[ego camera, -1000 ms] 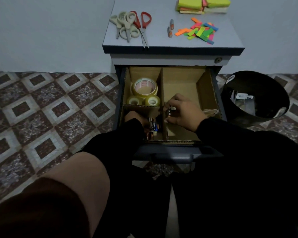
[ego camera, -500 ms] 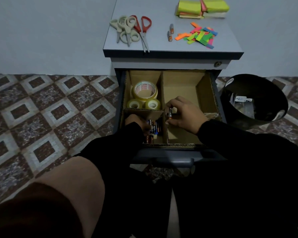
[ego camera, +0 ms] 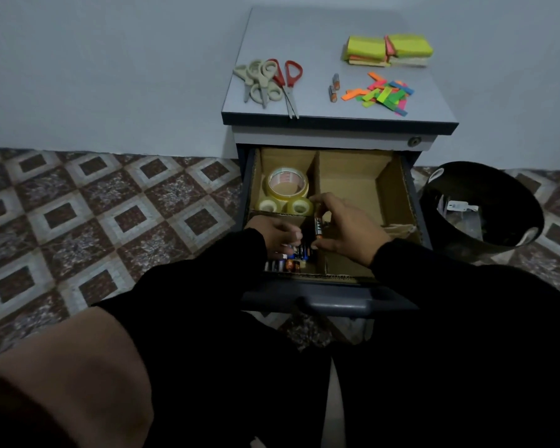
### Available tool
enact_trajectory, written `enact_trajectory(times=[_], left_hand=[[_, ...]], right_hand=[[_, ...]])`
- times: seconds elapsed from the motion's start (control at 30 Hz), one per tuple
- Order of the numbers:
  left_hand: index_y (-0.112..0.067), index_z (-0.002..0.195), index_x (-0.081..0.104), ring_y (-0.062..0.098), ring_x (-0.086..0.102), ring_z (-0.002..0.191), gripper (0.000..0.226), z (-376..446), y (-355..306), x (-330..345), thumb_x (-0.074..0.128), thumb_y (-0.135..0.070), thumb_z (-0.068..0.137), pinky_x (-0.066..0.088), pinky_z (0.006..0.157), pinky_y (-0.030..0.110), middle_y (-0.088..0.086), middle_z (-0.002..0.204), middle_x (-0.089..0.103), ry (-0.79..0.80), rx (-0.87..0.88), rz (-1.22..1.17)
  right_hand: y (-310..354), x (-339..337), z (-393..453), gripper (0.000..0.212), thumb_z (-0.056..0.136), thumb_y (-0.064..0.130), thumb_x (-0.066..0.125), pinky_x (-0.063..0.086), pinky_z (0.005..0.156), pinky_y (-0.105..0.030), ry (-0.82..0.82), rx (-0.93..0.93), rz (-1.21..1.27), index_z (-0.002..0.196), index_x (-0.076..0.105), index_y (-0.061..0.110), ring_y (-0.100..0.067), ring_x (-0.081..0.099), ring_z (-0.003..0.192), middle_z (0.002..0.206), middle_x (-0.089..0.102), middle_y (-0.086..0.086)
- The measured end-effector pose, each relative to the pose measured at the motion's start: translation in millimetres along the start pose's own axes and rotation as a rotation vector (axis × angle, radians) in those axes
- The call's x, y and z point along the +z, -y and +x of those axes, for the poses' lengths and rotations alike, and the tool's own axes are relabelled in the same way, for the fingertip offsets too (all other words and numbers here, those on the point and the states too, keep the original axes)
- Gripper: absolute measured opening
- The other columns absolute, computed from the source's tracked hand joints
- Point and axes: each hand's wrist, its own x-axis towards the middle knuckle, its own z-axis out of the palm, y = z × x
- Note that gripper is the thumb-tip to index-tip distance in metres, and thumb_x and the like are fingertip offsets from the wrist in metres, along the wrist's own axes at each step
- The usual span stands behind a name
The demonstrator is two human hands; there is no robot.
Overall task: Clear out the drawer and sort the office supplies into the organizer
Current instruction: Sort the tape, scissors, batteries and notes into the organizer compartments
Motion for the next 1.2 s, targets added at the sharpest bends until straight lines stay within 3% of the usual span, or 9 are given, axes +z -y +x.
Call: enact_trajectory(times=[0.17,0.37,0.53,0.67,0.9,0.97,1.03,1.1,1.2], left_hand=[[-0.008,0.103,0.064,0.015,0.060,0.072,0.018,-18.5,-3.7,-3.5,0.065,-0.014,0.086,0.047,0.056,0.016,0.004,0.082,0.066,0.014,0.046,-0.020],[-0.018,0.081,0.063,0.011,0.059,0.065,0.006,-19.7,-5.8,-3.8,0.066,-0.017,0.086,0.047,0.055,0.018,0.001,0.077,0.065,-0.015,-0.008,0.033],[-0.013,0.098,0.066,0.010,0.060,0.068,0.012,-19.0,-8.1,-3.8,0.066,-0.017,0.086,0.048,0.061,0.018,-0.001,0.078,0.064,-0.011,-0.053,0.017],[-0.007,0.108,0.064,0.011,0.059,0.065,0.021,-13.6,-6.0,-2.8,0.064,-0.011,0.086,0.050,0.050,0.016,0.001,0.076,0.063,-0.028,-0.072,-0.004],[-0.002,0.095,0.067,0.021,0.056,0.061,0.013,15.3,14.0,2.2,0.066,-0.008,0.084,0.053,0.065,0.035,0.010,0.074,0.061,-0.235,-0.061,0.140],[-0.004,0.097,0.067,0.024,0.061,0.077,0.015,21.3,15.9,6.4,0.065,-0.006,0.083,0.054,0.086,0.042,0.012,0.090,0.065,-0.269,-0.051,0.210],[-0.004,0.100,0.067,0.026,0.064,0.091,0.018,24.6,17.2,9.5,0.065,-0.005,0.082,0.052,0.092,0.042,0.016,0.105,0.068,-0.282,-0.071,0.224],[-0.009,0.078,0.063,0.029,0.065,0.087,0.008,29.2,19.8,11.2,0.068,-0.003,0.080,0.053,0.089,0.045,0.019,0.094,0.068,-0.309,-0.088,0.221],[-0.012,0.061,0.054,0.027,0.061,0.073,0.027,39.4,27.3,12.4,0.075,-0.003,0.075,0.055,0.084,0.048,0.012,0.072,0.060,-0.349,-0.120,0.191]], right_hand=[[13.4,5.8,-4.8,0.080,0.075,0.026,0.075,0.043,0.095,-0.033,0.007,-0.006,-0.042,0.140,0.029,0.023,-0.024,0.051,0.112,0.125,0.053,-0.009],[20.2,12.1,-3.6,0.081,0.076,0.030,0.074,0.041,0.098,-0.037,-0.018,-0.038,-0.094,0.142,0.027,0.023,-0.027,0.050,0.115,0.127,0.053,-0.010],[21.5,11.8,-2.4,0.081,0.078,0.030,0.072,0.039,0.098,-0.034,-0.010,-0.048,-0.120,0.143,0.025,0.022,-0.025,0.048,0.116,0.129,0.051,-0.010],[23.0,13.1,0.9,0.083,0.079,0.034,0.070,0.036,0.097,-0.032,0.017,-0.068,-0.193,0.145,0.021,0.022,-0.024,0.046,0.117,0.132,0.050,-0.009],[-5.4,5.1,6.5,0.074,0.084,0.046,0.060,0.035,0.104,-0.036,0.005,-0.032,-0.148,0.143,0.029,0.016,-0.023,0.041,0.124,0.139,0.044,-0.008],[-21.3,5.0,7.8,0.068,0.086,0.043,0.059,0.037,0.103,-0.038,-0.021,-0.015,-0.140,0.140,0.033,0.013,-0.024,0.041,0.123,0.137,0.047,-0.010],[-34.4,6.0,8.5,0.057,0.090,0.032,0.058,0.038,0.101,-0.038,-0.042,0.010,-0.116,0.138,0.037,0.010,-0.025,0.043,0.121,0.134,0.049,-0.011],[-42.9,6.3,9.4,0.048,0.091,0.014,0.054,0.037,0.100,-0.034,-0.052,0.046,-0.066,0.136,0.039,0.010,-0.025,0.045,0.119,0.133,0.050,-0.011],[-51.9,8.5,10.8,0.045,0.088,0.000,0.048,0.036,0.099,-0.033,-0.025,0.078,-0.032,0.132,0.044,0.007,-0.027,0.048,0.117,0.130,0.052,-0.013]])
